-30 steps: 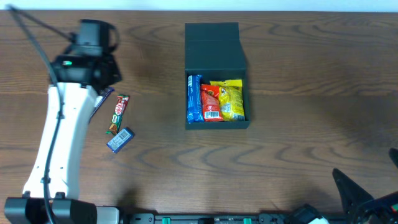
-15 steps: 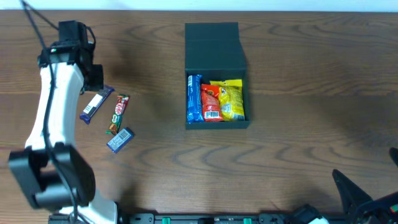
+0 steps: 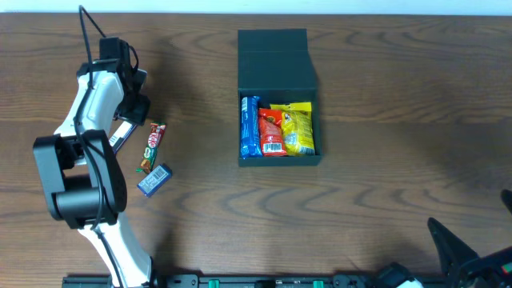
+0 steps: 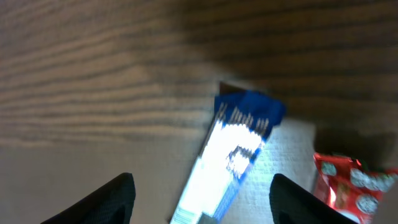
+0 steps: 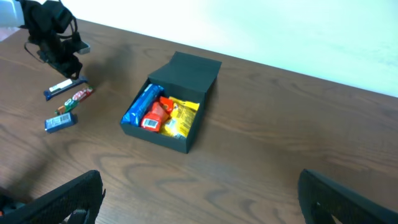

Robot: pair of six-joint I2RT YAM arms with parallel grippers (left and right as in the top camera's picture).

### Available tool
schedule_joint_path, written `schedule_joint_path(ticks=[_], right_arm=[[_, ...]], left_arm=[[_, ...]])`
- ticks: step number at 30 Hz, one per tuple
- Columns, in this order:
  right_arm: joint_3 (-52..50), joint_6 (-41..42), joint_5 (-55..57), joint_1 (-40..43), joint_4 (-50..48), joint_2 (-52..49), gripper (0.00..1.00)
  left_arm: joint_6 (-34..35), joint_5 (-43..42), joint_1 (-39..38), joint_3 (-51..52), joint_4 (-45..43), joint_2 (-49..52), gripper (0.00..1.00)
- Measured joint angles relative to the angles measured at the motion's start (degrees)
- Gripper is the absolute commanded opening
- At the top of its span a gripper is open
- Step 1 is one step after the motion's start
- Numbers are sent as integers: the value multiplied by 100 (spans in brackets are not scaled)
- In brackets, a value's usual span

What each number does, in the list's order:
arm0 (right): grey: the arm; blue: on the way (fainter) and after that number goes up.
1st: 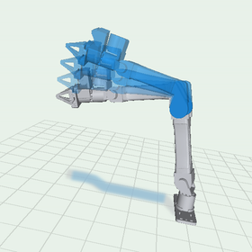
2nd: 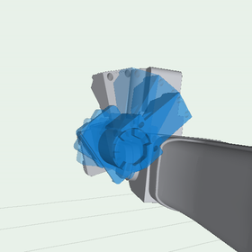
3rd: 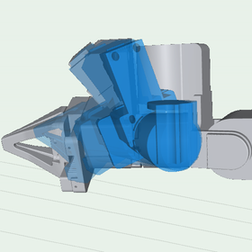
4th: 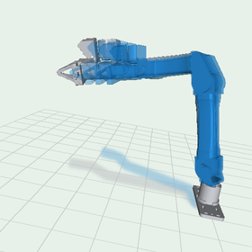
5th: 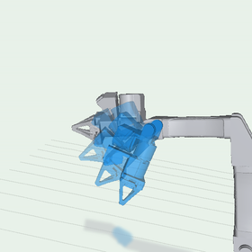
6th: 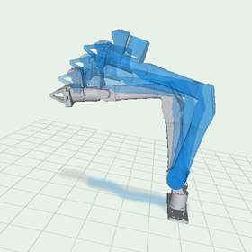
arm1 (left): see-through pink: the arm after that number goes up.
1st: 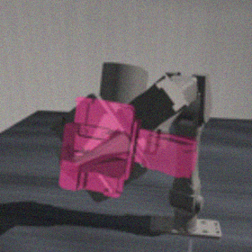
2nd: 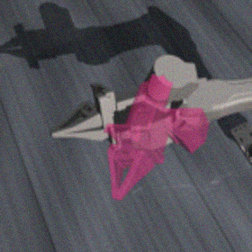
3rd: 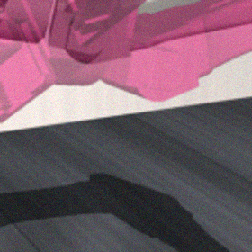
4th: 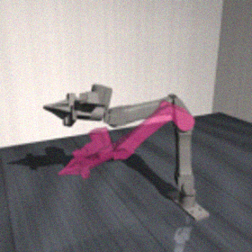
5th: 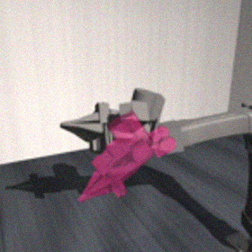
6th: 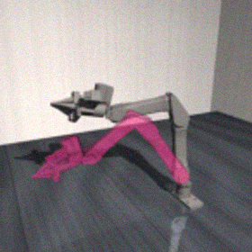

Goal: Pack container
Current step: 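Grasp the dark blue bar with the left gripper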

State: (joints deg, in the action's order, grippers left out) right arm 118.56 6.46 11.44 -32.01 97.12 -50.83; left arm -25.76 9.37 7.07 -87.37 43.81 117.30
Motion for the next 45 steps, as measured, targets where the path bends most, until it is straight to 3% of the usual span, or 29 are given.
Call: schedule_joint_path(ticks=[2, 19, 23, 28, 45], right_arm=[[0, 0, 0, 0, 0, 0, 99], [0, 0, 2, 0, -7, 0, 99], [0, 2, 7, 0, -4, 0, 99], [0, 2, 13, 0, -4, 0, 99], [0, 2, 42, 0, -4, 0, 99]], left_arm=[[-151, -2, 0, 2, -144, 59, 80], [-479, -785, 420, 2, -337, 221, 92], [-553, -1045, 490, 2, -203, 221, 91], [-629, -1239, 485, 2, -118, 223, 81], [-778, -1307, 581, 136, 197, 223, 79]])
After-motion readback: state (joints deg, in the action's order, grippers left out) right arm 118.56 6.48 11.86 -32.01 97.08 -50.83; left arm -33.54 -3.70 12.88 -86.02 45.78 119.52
